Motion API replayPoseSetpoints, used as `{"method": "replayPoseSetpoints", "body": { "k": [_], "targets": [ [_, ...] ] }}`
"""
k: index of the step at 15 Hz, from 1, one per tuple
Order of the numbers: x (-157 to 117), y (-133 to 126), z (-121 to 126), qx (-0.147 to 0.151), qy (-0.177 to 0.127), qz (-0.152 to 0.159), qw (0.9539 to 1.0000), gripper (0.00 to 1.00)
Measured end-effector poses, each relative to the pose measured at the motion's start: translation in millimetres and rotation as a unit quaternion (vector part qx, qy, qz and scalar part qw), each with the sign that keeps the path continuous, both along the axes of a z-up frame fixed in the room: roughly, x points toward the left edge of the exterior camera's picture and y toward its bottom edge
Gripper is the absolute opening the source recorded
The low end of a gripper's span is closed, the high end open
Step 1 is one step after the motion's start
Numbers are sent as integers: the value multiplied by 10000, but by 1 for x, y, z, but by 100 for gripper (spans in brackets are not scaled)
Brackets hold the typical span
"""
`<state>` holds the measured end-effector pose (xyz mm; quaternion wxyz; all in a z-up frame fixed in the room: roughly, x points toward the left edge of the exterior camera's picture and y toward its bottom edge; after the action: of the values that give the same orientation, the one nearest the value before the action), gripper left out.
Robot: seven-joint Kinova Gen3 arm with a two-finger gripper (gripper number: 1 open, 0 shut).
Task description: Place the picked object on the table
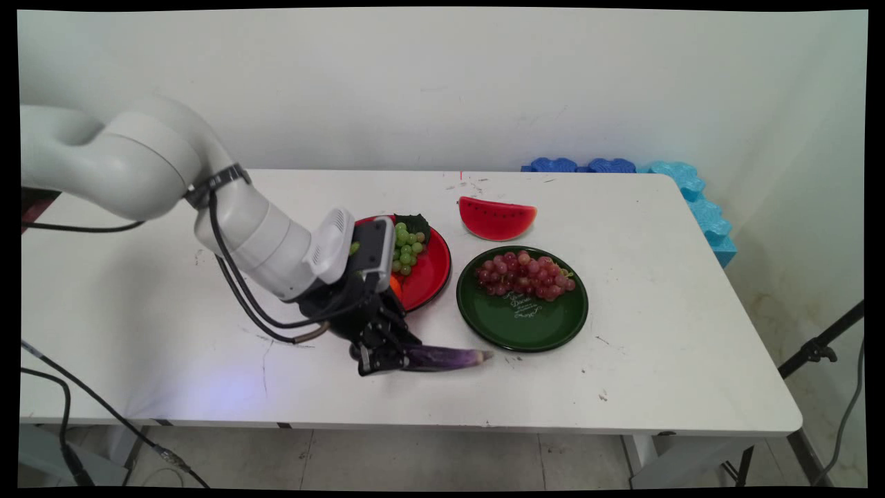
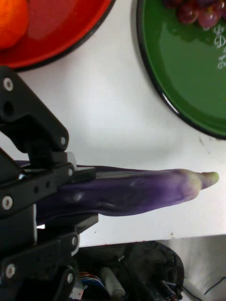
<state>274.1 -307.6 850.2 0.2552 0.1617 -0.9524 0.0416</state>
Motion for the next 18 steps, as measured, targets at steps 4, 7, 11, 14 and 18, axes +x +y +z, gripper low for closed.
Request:
{"method": "replayPoseSetpoints", "body": {
  "k": [4, 7, 11, 14, 18],
  "targets": [
    [-3, -1, -18, 80, 37, -115, 9999, 0],
    [-4, -1, -27, 127, 55, -170, 9998, 0],
    [-6, -3, -38, 153, 63, -209, 9996, 0],
    [-6, -4, -43, 170, 57, -213, 9996, 0],
    [-8, -6, -48, 176, 67, -223, 9996, 0]
  ]
}}
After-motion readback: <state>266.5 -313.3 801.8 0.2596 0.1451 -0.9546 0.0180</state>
